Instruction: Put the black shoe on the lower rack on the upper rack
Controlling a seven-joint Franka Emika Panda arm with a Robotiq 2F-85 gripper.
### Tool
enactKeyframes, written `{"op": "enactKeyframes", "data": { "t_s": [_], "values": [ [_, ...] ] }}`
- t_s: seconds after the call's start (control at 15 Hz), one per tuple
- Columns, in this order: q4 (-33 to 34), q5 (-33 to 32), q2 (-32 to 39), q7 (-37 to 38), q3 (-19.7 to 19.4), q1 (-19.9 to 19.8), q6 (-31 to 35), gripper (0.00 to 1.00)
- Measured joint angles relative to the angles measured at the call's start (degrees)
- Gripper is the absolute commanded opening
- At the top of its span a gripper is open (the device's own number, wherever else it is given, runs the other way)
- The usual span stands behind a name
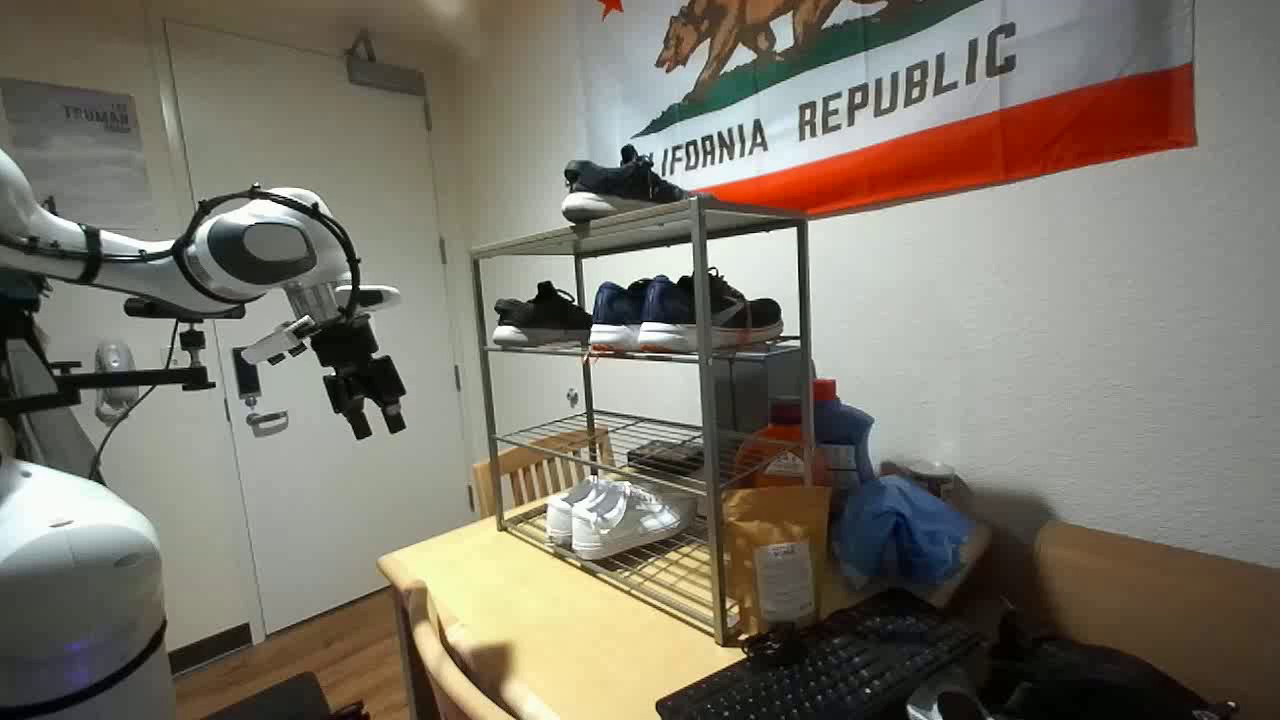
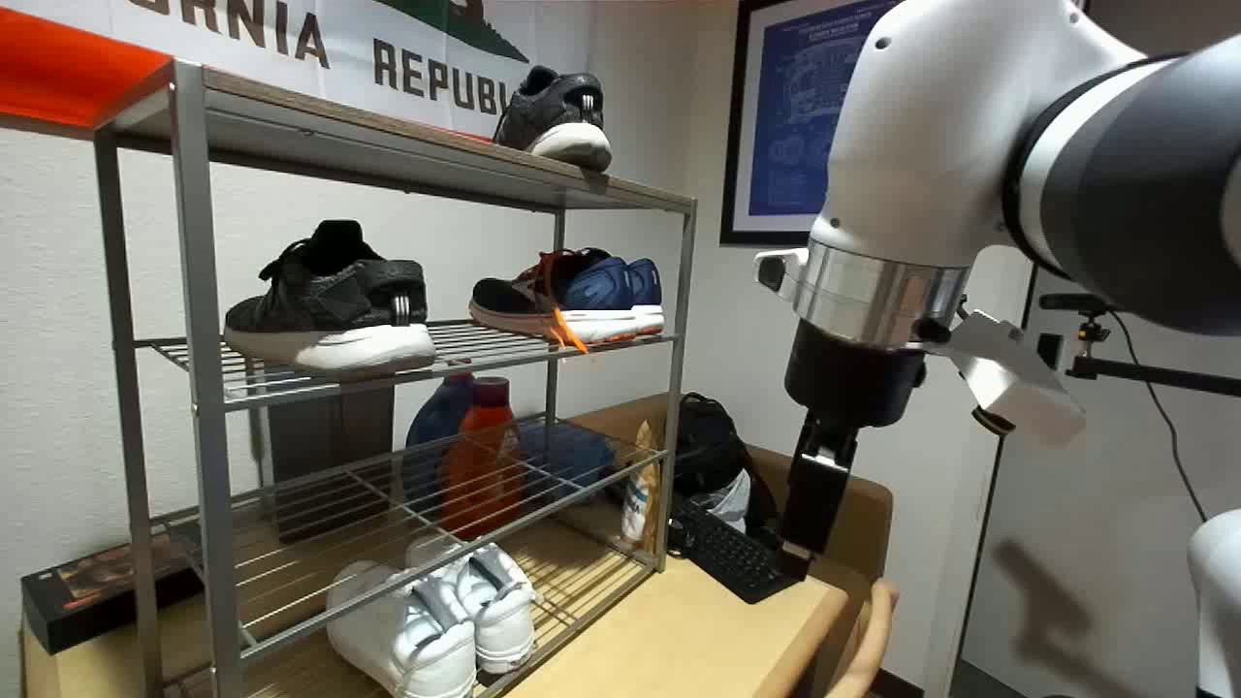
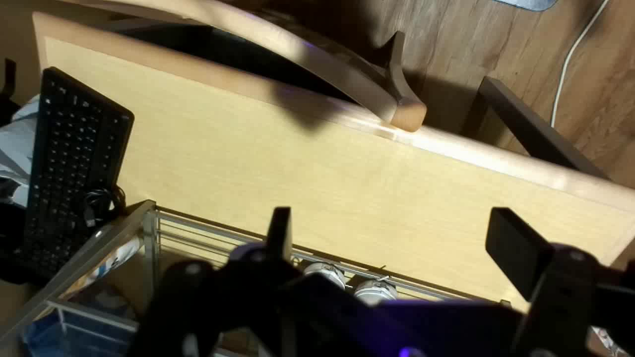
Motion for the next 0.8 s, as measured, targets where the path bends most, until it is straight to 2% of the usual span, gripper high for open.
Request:
{"op": "enactKeyframes", "data": {
  "t_s": [0.33,0.53,0.8],
  "values": [
    [0.3,-0.1,-0.1,-0.1,-0.2,0.0,0.1,1.00],
    [1.1,0.1,-0.3,0.4,-1.4,-0.2,2.7,1.00],
    [1.6,3.3,-0.2,6.4,-3.2,-1.1,7.5,1.00]
  ]
}}
